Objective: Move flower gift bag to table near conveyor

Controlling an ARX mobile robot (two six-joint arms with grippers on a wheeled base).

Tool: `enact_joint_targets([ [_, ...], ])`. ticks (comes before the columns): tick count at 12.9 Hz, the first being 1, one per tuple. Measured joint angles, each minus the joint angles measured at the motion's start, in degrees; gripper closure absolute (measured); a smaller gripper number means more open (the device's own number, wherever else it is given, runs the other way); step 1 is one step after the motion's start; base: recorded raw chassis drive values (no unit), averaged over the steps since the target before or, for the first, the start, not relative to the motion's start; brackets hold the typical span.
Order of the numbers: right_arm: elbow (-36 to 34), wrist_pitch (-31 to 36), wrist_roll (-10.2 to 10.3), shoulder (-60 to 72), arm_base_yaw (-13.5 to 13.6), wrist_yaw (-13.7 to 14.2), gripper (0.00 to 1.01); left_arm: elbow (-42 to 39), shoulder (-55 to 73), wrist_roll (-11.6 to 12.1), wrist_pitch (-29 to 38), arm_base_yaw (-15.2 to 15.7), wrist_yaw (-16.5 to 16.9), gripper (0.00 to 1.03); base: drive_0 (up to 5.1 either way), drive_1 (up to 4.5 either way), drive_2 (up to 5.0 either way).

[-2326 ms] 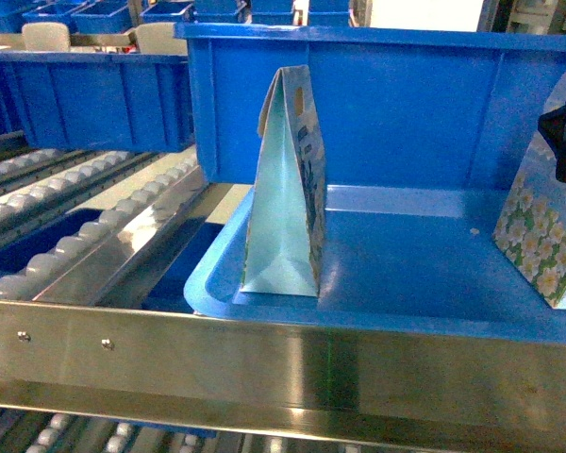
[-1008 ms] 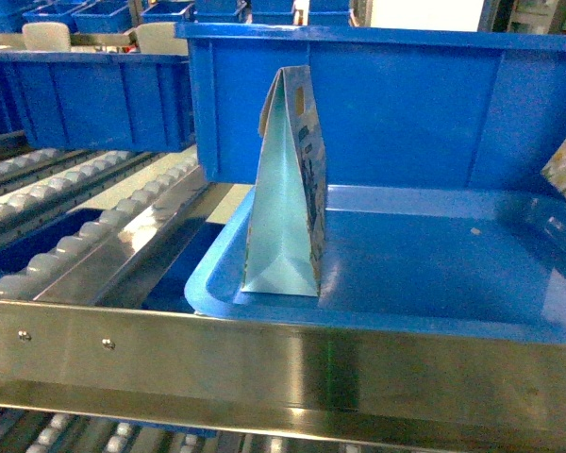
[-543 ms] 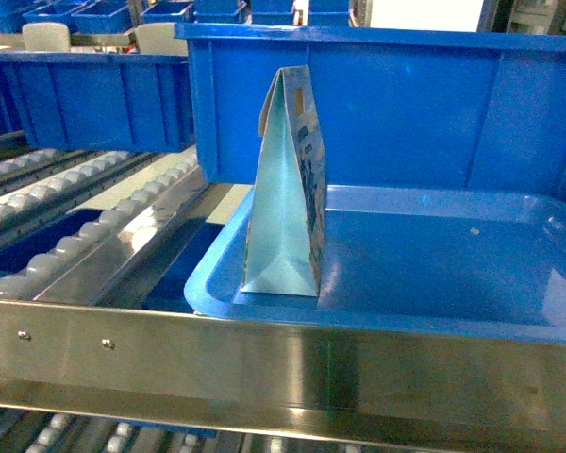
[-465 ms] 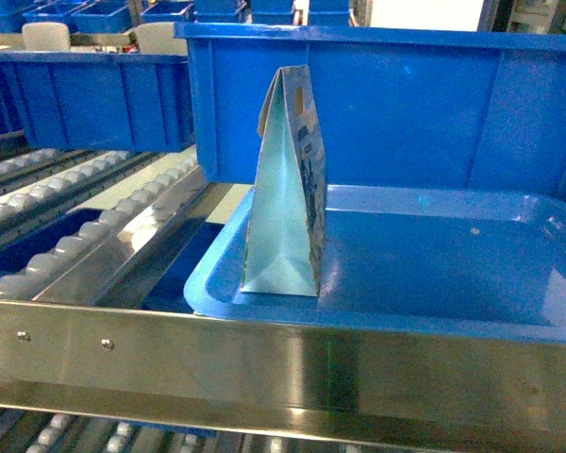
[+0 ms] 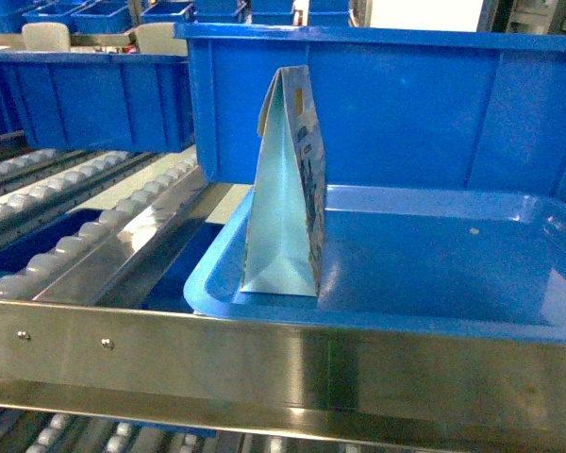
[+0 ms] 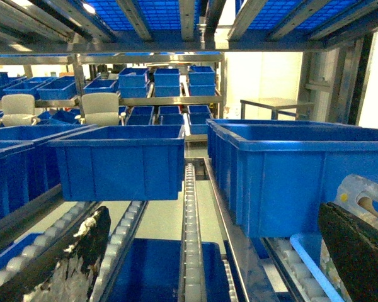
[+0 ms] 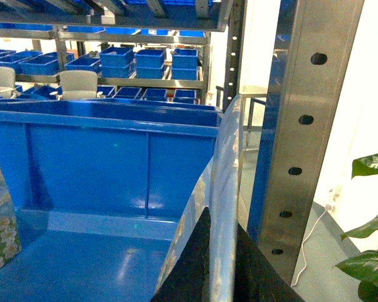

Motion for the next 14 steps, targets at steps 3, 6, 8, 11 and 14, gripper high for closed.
enact_joint_targets([
  [3, 0.00, -0.02, 0.00, 0.00, 0.00, 0.02, 0.98, 0.00, 0.00, 0.00, 0.00, 0.00, 0.00, 0.05, 0.0, 0.00, 0.0],
  [6, 0.00, -0.04, 0.00, 0.00, 0.00, 0.02, 0.98, 1.22, 3.28, -0.26, 2.62, -1.14, -0.33, 0.05, 0.0, 0.00, 0.0],
  [8, 0.00, -0.02, 0.00, 0.00, 0.00, 0.02, 0.98, 5.53, 9.33, -0.59, 3.23, -3.58, -2.03, 0.05, 0.0, 0.00, 0.0],
  [11, 0.00, -0.02, 0.00, 0.00, 0.00, 0.02, 0.98, 11.63, 17.97, 0.00, 1.92, -8.68, -5.49, 0.05, 0.0, 0.00, 0.0],
  [14, 0.00, -0.04, 0.00, 0.00, 0.00, 0.02, 0.98, 22.32, 25.51, 1.03, -4.46, -16.87, -8.17, 0.05, 0.0, 0.00, 0.0],
])
